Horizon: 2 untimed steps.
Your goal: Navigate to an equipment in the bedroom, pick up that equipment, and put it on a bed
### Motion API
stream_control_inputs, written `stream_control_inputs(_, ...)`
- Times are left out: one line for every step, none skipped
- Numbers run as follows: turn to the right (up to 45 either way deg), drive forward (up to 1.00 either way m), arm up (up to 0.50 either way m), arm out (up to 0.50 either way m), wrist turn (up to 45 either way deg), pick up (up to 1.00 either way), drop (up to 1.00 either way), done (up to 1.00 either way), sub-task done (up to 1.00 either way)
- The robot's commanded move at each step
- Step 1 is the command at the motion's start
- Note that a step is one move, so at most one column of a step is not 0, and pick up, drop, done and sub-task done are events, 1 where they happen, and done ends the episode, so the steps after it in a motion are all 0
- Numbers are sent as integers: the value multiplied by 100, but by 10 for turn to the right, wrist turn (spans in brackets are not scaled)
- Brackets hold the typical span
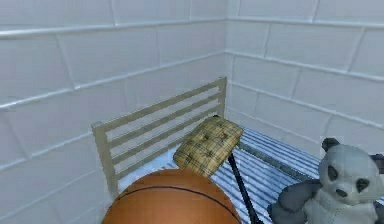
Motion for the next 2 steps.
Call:
stream_control_inputs(-450, 0, 0, 0, 0, 0, 0, 0, 0)
stream_control_inputs(-330, 0, 0, 0, 0, 0, 0, 0, 0)
